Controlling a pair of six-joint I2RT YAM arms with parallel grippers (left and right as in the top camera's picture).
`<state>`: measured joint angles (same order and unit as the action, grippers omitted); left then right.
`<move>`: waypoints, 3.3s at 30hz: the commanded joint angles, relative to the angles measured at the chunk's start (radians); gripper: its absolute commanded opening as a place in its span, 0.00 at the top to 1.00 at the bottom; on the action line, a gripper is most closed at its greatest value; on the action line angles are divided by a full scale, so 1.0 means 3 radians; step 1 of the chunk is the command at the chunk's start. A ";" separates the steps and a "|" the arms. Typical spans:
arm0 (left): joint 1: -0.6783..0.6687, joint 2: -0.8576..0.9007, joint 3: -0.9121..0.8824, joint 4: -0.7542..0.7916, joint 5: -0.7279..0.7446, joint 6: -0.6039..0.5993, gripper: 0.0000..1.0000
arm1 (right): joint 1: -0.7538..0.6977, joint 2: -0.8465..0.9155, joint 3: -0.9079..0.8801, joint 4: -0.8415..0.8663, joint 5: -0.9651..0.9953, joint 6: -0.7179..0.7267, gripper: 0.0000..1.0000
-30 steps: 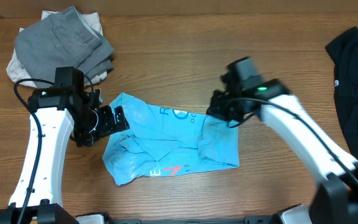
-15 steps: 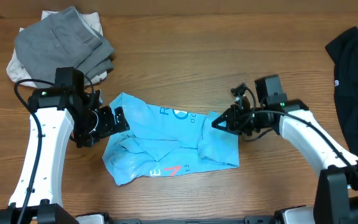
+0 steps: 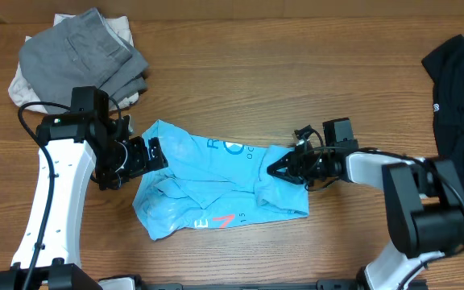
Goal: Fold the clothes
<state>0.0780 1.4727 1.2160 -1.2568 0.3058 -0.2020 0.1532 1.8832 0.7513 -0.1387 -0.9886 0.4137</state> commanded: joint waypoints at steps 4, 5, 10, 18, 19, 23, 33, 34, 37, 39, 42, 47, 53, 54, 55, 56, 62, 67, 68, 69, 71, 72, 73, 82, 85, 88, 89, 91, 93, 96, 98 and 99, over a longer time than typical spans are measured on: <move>-0.0022 -0.0023 -0.0018 0.0014 0.0001 0.0076 0.00 | 0.0022 0.0271 -0.0010 0.0336 -0.0056 0.0292 0.89; -0.0022 -0.0023 -0.0018 0.0013 0.0003 0.0076 0.00 | 0.0022 0.0270 0.0000 0.0361 0.0014 0.0308 0.90; -0.0022 -0.0023 -0.0018 0.0004 -0.0008 0.0076 0.00 | -0.0001 0.0210 0.0172 0.0326 -0.0177 0.0305 0.96; -0.0022 -0.0023 -0.0018 0.0004 -0.0008 0.0078 0.00 | -0.0009 -0.0553 0.0294 -0.0193 -0.0140 0.0280 0.96; -0.0022 -0.0023 -0.0018 0.0004 -0.0008 0.0076 0.00 | -0.0009 -0.0679 0.0294 -0.0315 -0.0099 0.0277 0.96; -0.0022 -0.0023 -0.0018 0.0017 -0.0006 0.0075 0.00 | 0.0095 -0.0966 0.0291 -0.0844 -0.0034 0.0020 0.93; -0.0022 -0.0023 -0.0018 -0.0001 0.0004 0.0075 0.00 | 0.0622 -0.0652 -0.0025 -0.0786 0.0196 0.0015 0.93; -0.0022 -0.0023 -0.0018 -0.0001 0.0004 0.0075 0.00 | 0.0631 -0.0599 -0.0056 -0.0729 0.0200 0.0067 0.93; -0.0022 -0.0023 -0.0018 -0.0005 0.0003 0.0075 0.00 | 0.0596 -0.0406 -0.0104 -0.0640 0.0201 0.0121 0.93; -0.0022 -0.0023 -0.0018 -0.0015 0.0001 0.0076 0.00 | 0.0535 -0.0278 -0.0107 -0.0687 0.0202 0.0121 0.94; -0.0022 -0.0023 -0.0018 -0.0013 0.0001 0.0076 0.00 | 0.0476 -0.0229 -0.0135 -0.0792 0.0216 0.0120 0.95; -0.0022 -0.0023 -0.0018 -0.0013 0.0001 0.0076 0.00 | 0.0292 -0.0229 -0.0296 -0.0996 0.0534 0.0117 0.95; -0.0022 -0.0023 -0.0018 -0.0013 0.0001 0.0076 0.00 | -0.0078 -0.0229 -0.0431 -0.1122 0.0601 -0.0043 0.96; -0.0022 -0.0023 -0.0018 -0.0013 0.0003 0.0076 0.00 | -0.0121 -0.0229 -0.0431 -0.1144 0.0605 -0.0078 0.96; -0.0022 -0.0023 -0.0018 -0.0011 0.0001 0.0076 0.00 | -0.0146 -0.0229 -0.0431 -0.1164 0.0624 -0.0084 0.96; -0.0022 -0.0023 -0.0018 -0.0011 0.0001 0.0078 0.00 | -0.0172 -0.0229 -0.0430 -0.1195 0.0656 -0.0084 0.96; -0.0022 -0.0023 -0.0018 -0.0011 0.0001 0.0076 0.00 | -0.0203 -0.0249 -0.0286 -0.1466 0.0973 -0.0084 0.96; -0.0022 -0.0023 -0.0018 -0.0009 -0.0010 0.0078 0.00 | -0.0211 -0.0521 -0.0017 -0.1862 0.1197 -0.0084 0.96; -0.0022 -0.0023 -0.0018 -0.0009 -0.0010 0.0078 0.00 | -0.0214 -0.0614 0.0042 -0.1944 0.1230 -0.0084 0.96; -0.0022 -0.0023 -0.0018 -0.0009 -0.0010 0.0078 0.00 | -0.0214 -0.0730 0.0107 -0.2040 0.1266 -0.0084 0.96; -0.0022 -0.0023 -0.0018 0.0004 -0.0009 0.0076 0.00 | -0.0212 -0.0980 0.0214 -0.2232 0.1322 -0.0084 0.96; -0.0022 -0.0023 -0.0018 0.0015 -0.0008 0.0076 0.00 | -0.0212 -0.1110 0.0254 -0.2321 0.1338 -0.0084 0.96; -0.0022 -0.0023 -0.0018 0.0031 -0.0008 0.0076 0.00 | -0.0212 -0.1240 0.0285 -0.2403 0.1364 -0.0084 0.96; -0.0022 -0.0023 -0.0018 0.0118 0.0003 0.0076 0.00 | -0.0221 -0.2110 0.0322 -0.2824 0.2120 0.0156 0.04; -0.0022 -0.0023 -0.0018 0.0116 0.0003 0.0076 0.00 | -0.0329 -0.2120 0.0319 -0.2775 0.2328 0.0237 0.00; -0.0022 -0.0023 -0.0018 0.0100 -0.0008 0.0078 0.00 | -0.0565 -0.2052 0.0291 -0.2758 0.2502 0.0230 0.00; -0.0022 -0.0023 -0.0018 0.0095 -0.0009 0.0079 0.00 | -0.0650 -0.2027 0.0278 -0.2748 0.2506 0.0198 0.00; -0.0022 -0.0023 -0.0018 0.0092 -0.0008 0.0081 0.00 | -0.0819 -0.1956 0.0243 -0.2687 0.2480 0.0084 0.00; -0.0022 -0.0023 -0.0018 0.0097 -0.0008 0.0079 0.00 | -0.0935 -0.1863 0.0231 -0.2655 0.2430 -0.0061 0.00; -0.0022 -0.0023 -0.0018 0.0108 -0.0006 0.0078 0.00 | -0.1015 -0.1703 0.0226 -0.2579 0.2169 -0.0318 0.01; -0.0022 -0.0023 -0.0018 0.0107 -0.0006 0.0076 0.00 | -0.1017 -0.1578 0.0226 -0.2528 0.2078 -0.0361 0.04; -0.0022 -0.0023 -0.0018 0.0106 -0.0006 0.0076 0.00 | -0.1017 -0.1495 0.0226 -0.2497 0.2051 -0.0361 0.05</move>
<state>0.0780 1.4727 1.2160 -1.2263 0.3058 -0.2016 -0.1490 1.3930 0.8280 -0.9016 -0.3199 0.3576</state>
